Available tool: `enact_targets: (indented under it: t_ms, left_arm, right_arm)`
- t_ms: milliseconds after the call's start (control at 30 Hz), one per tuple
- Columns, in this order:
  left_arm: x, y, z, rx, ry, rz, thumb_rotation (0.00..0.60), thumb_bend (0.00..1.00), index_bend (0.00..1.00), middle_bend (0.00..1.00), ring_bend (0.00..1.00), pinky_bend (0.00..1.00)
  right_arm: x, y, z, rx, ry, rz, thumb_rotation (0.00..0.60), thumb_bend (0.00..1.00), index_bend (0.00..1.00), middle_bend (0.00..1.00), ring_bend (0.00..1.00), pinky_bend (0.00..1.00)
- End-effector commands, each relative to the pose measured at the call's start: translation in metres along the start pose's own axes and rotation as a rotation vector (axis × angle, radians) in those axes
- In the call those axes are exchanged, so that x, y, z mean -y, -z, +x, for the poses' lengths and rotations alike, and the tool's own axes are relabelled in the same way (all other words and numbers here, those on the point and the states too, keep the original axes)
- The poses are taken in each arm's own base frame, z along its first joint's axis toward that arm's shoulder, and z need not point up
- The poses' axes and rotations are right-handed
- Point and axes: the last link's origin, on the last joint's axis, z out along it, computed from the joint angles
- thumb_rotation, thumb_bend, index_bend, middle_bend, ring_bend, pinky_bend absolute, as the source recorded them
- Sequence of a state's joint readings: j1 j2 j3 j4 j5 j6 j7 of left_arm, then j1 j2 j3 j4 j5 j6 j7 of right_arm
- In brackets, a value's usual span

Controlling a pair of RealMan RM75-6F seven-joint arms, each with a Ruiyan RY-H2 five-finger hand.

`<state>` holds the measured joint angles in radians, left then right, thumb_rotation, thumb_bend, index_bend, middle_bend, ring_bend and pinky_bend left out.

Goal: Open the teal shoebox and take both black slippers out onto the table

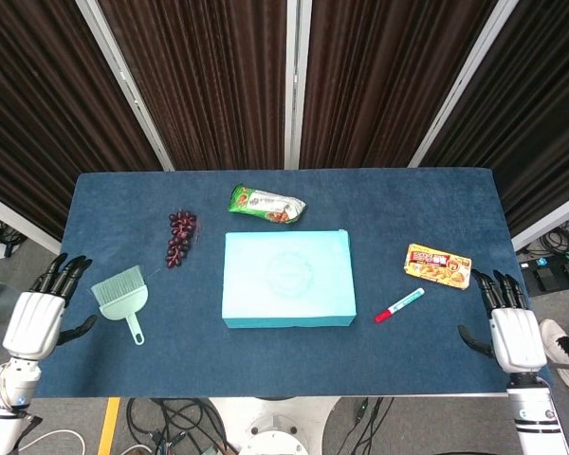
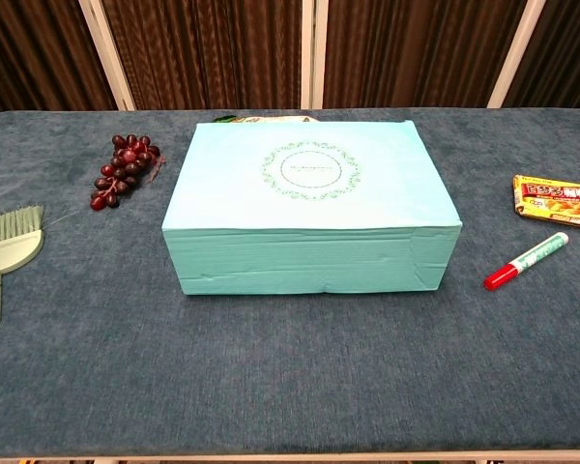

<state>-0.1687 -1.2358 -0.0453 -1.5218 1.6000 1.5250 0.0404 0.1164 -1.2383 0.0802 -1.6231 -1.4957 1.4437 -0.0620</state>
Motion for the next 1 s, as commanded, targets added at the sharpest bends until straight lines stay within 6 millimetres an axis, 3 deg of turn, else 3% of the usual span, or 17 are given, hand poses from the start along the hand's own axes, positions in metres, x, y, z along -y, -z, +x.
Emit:
enact_targets:
  t_ms: [33,267,467,667,1000]
  left_arm:
    - [0.002,0.002,-0.002,0.002,0.002,0.002,0.6,0.19,0.09,0.11,0.03,0.28]
    - [0.006,0.005,-0.005,-0.011,0.009,0.005,0.6,0.19,0.09,0.11,0.03,0.28]
    - [0.01,0.003,-0.001,-0.04,0.0,0.01,0.6,0.19,0.09,0.11,0.03,0.28]
    - [0.014,0.001,0.0,-0.046,-0.018,0.012,0.6,0.19,0.09,0.12,0.03,0.28]
    - [0.02,0.001,-0.002,-0.035,-0.03,0.024,0.6,0.19,0.09,0.12,0.03,0.28]
  right_arm:
    - [0.01,-0.012,-0.007,0.02,0.036,0.035,0.6,0.16,0.0,0.12,0.0,0.0]
    - [0.03,-0.057,-0.018,0.034,0.129,0.104,0.6,0.16,0.0,0.06,0.0,0.0]
    - [0.049,-0.088,-0.045,0.035,0.116,0.128,0.6,0.16,0.0,0.0,0.0,0.0]
    - [0.064,-0.098,-0.071,0.019,0.11,0.162,0.6,0.16,0.0,0.0,0.0,0.0]
    - [0.081,-0.105,-0.092,-0.076,0.039,0.2,0.6,0.17,0.0,0.0,0.0,0.0]
